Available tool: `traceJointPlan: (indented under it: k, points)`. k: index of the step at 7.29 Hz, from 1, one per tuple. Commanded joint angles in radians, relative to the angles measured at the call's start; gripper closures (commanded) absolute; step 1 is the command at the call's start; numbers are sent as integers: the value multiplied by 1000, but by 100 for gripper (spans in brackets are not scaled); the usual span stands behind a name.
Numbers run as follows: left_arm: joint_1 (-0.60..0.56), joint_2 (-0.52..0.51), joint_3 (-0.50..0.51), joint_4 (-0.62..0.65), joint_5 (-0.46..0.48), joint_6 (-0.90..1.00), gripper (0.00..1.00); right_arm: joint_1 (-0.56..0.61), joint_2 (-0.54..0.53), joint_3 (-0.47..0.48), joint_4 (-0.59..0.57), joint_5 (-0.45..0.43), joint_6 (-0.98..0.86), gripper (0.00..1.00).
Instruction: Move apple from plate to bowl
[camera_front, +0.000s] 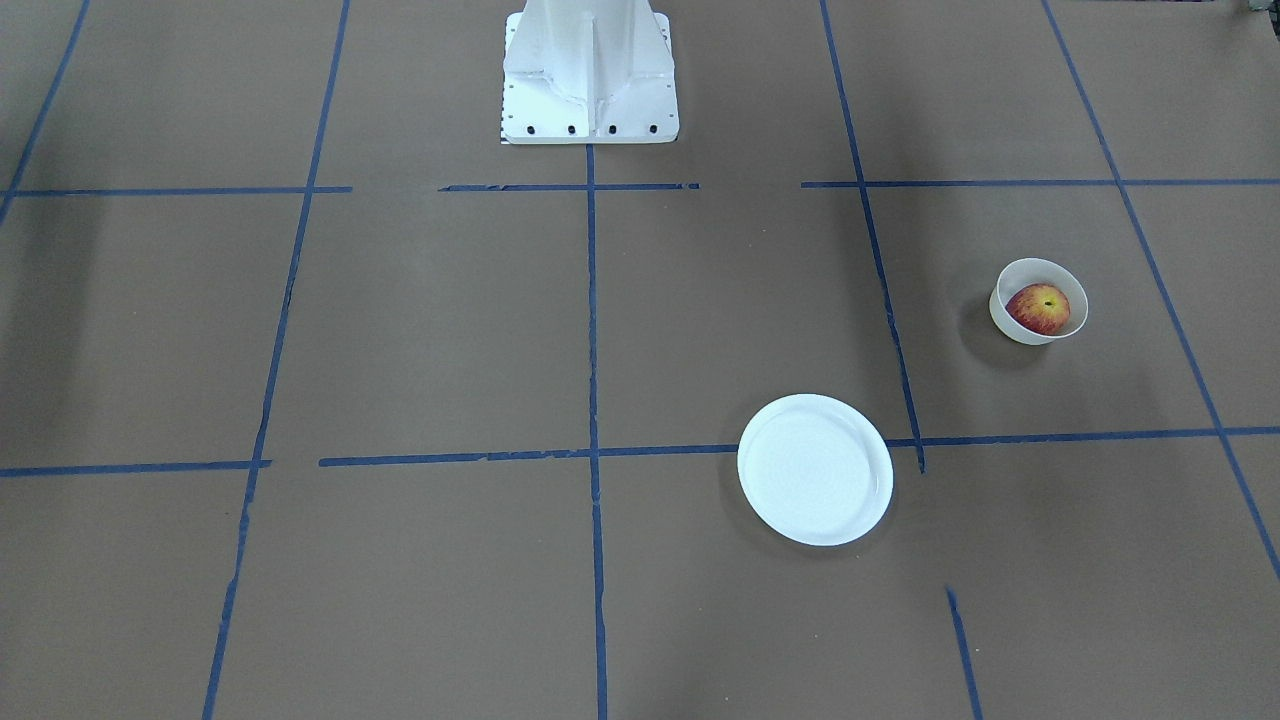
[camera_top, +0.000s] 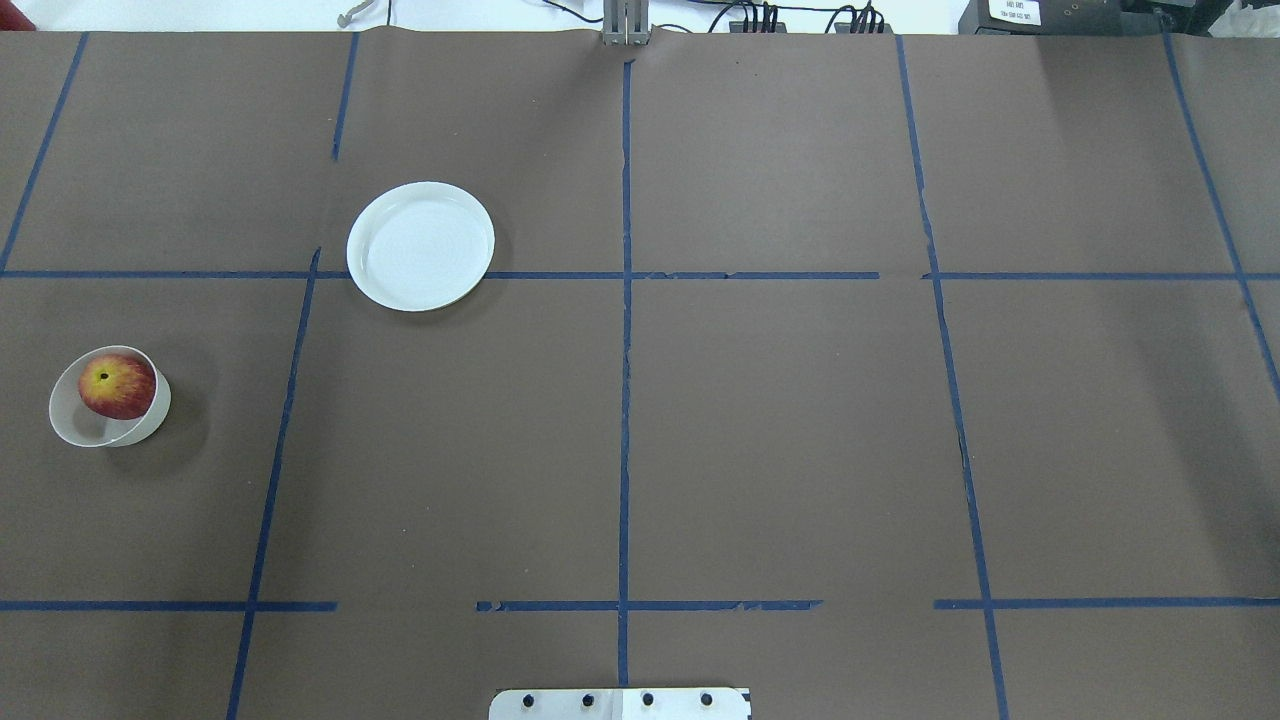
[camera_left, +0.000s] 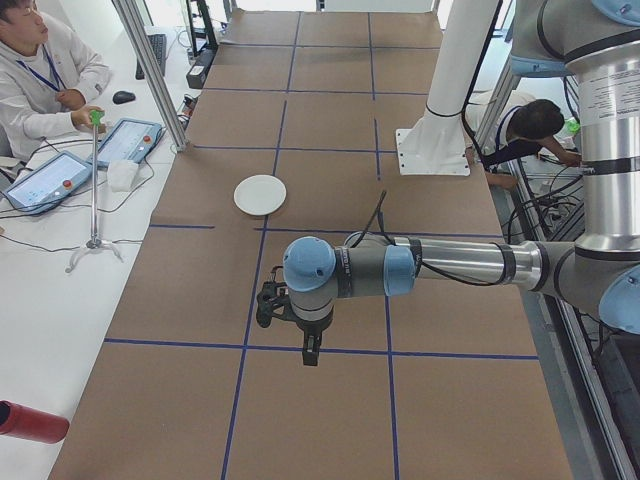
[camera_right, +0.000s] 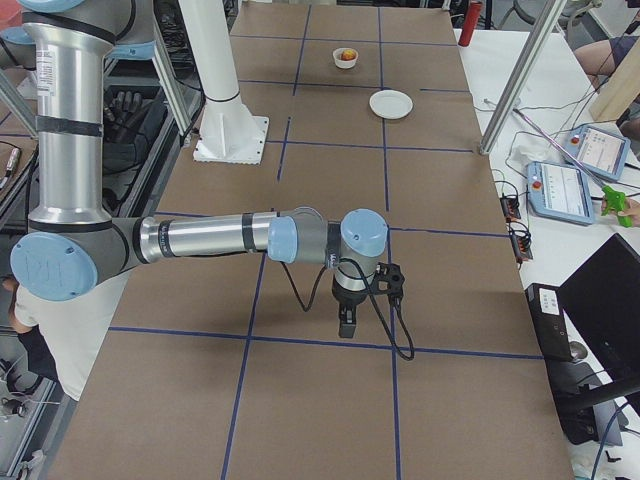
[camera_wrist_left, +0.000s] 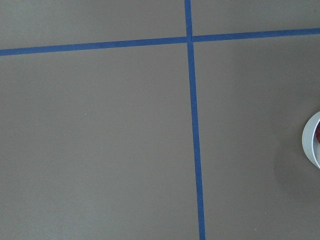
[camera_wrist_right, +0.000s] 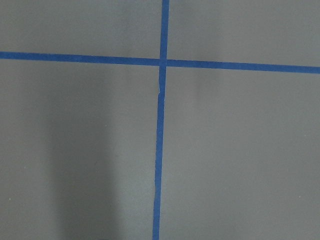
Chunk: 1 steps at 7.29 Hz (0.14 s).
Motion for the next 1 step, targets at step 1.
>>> traceJointPlan:
  k: [1]
  points:
    - [0, 0, 0, 0, 0, 2, 0, 0, 0, 0, 0, 0, 0, 0]
